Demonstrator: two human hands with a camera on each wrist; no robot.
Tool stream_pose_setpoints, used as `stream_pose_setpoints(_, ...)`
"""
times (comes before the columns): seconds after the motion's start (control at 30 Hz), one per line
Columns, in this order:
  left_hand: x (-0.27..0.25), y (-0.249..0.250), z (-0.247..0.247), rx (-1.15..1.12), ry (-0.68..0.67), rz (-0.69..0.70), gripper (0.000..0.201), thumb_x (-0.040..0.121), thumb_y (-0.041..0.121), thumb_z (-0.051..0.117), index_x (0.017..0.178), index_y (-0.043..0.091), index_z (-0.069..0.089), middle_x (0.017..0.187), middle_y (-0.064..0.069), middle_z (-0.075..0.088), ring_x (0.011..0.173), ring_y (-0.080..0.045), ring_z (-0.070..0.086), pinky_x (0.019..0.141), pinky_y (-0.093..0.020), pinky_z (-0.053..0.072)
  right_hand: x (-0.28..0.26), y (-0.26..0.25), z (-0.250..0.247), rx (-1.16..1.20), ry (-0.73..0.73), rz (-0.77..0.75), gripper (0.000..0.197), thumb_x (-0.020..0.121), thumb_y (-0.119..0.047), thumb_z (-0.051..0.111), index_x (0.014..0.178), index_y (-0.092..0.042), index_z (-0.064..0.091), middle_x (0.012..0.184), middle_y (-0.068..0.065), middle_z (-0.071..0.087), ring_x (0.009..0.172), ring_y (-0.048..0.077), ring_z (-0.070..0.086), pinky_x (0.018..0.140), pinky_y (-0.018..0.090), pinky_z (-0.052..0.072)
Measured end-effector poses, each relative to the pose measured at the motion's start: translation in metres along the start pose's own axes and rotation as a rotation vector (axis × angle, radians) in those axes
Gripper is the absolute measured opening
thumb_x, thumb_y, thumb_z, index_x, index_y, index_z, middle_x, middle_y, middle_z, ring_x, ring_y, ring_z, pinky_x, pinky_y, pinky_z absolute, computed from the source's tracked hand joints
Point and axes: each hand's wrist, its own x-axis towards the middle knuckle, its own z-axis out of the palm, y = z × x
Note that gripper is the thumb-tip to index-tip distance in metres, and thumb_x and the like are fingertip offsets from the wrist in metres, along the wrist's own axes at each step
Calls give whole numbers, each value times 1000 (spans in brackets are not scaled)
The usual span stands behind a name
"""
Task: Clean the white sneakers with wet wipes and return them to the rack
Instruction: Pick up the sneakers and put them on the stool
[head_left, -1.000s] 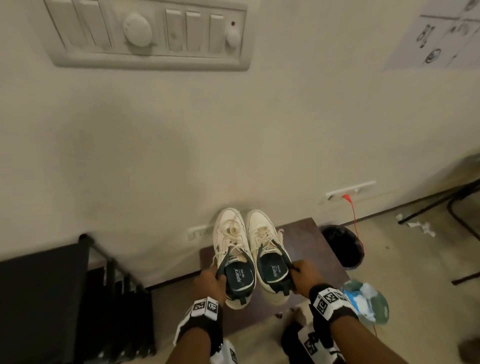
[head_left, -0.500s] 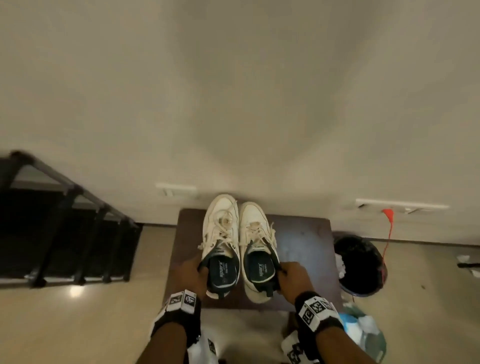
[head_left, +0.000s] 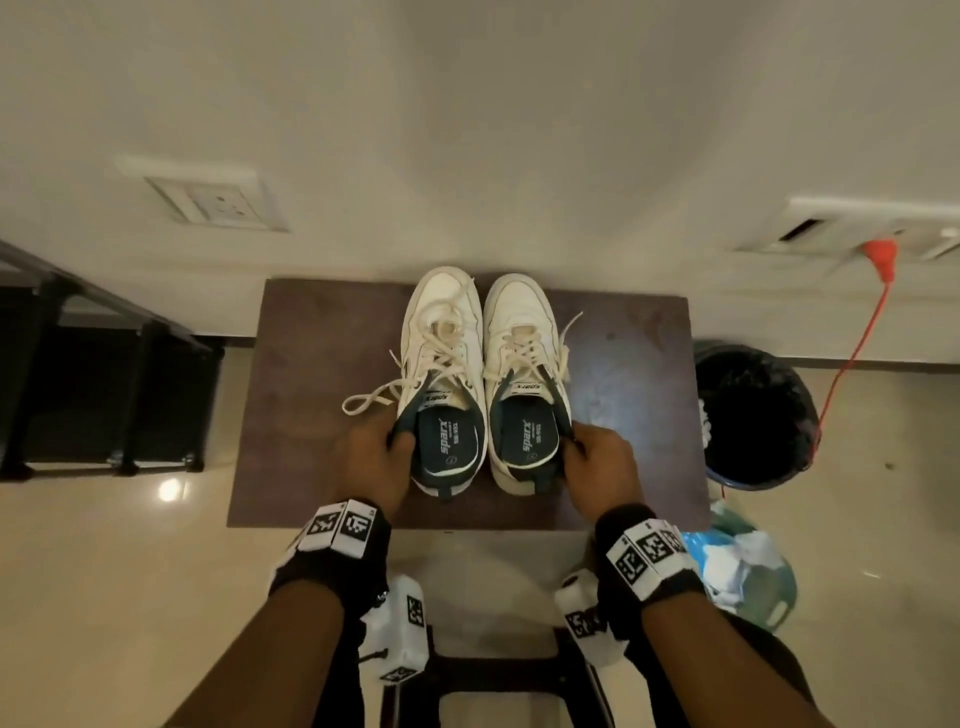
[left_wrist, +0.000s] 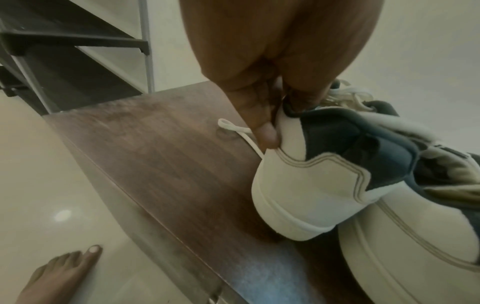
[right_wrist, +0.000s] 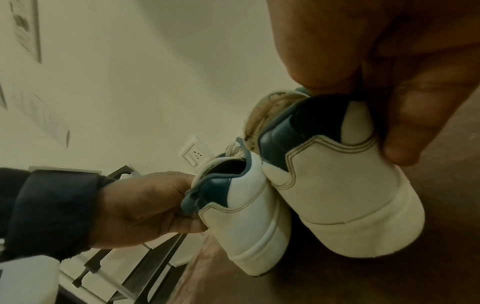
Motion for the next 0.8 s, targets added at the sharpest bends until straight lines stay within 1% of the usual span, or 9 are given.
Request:
stream_pose_setpoints(0.1, 1, -10, 18, -56, 8, 3, 36, 74, 34, 40, 95, 17, 64, 89, -12, 70, 82, -33, 63, 76, -44, 52, -1, 17, 2, 8, 20, -26, 21, 92, -11, 49, 84, -11, 68, 71, 2, 64, 65, 18, 60, 62, 24, 44)
stream_pose_setpoints(0.23, -7, -12, 33, -90, 58, 1, 14, 73, 33, 45, 68, 23, 54, 70, -14, 66, 69, -36, 62, 65, -44, 52, -1, 31, 0, -11, 30, -55, 22, 94, -12, 48, 84, -13, 67, 70, 0, 60, 65, 15, 57, 60, 21, 38)
stream_pose_setpoints(0.3, -11, -16, 37, -82, 65, 17, 13, 75, 31, 47, 66, 24, 53, 67, -13, 64, 67, -36, 61, 64, -45, 52, -3, 34, 0, -15, 36, -68, 22, 93, -13, 48, 82, -13, 67, 70, 1, 60, 65, 17, 57, 60, 21, 38)
stream_pose_setpoints(0.37, -13, -19, 37, -65, 64, 36, 13, 77, 26, 51, 67, 21, 56, 68, -13, 65, 69, -36, 61, 65, -45, 52, -6, 38, 3, -14, 45, -75, 22, 92, -14, 48, 80, -12, 66, 70, 4, 62, 66, 20, 58, 61, 23, 40)
stream_pose_setpoints(0.43, -13, -20, 37, -43, 74, 72, 11, 80, 18, 55, 72, 17, 62, 73, -15, 68, 73, -36, 63, 67, -40, 52, -10, 40, 5, -22, 50, -79, 23, 92, -14, 48, 79, -9, 67, 72, 7, 63, 67, 23, 58, 62, 26, 42)
stream_pose_setpoints(0.53, -15, -23, 36, 24, 74, 136, 10, 83, 7, 56, 77, 6, 64, 78, -20, 67, 76, -36, 61, 61, -30, 38, -20, 42, 10, -25, 58, -85, 24, 90, -15, 49, 78, -5, 68, 73, 13, 65, 68, 28, 60, 64, 30, 48)
stream_pose_setpoints(0.57, -18, -24, 35, 38, 70, 142, 10, 84, 6, 56, 79, 4, 64, 79, -21, 67, 77, -37, 60, 62, -29, 35, -23, 42, 11, -24, 64, -76, 24, 90, -15, 50, 79, -4, 69, 74, 14, 66, 70, 30, 61, 65, 31, 49)
stream_pose_setpoints(0.67, -21, -28, 36, 65, 43, 129, 11, 86, 10, 55, 83, 4, 63, 85, -21, 67, 85, -39, 61, 65, -29, 37, -32, 40, 13, -23, 63, -50, 25, 91, -20, 51, 83, -5, 69, 79, 15, 67, 76, 32, 63, 71, 35, 52)
stream_pose_setpoints(0.8, -26, -24, 37, 92, 27, 108, 19, 93, 15, 51, 102, 3, 63, 103, -20, 67, 98, -39, 59, 76, -32, 41, -36, 38, 14, -19, 79, -18, 28, 94, -25, 49, 85, -6, 68, 81, 13, 67, 78, 30, 63, 73, 35, 52)
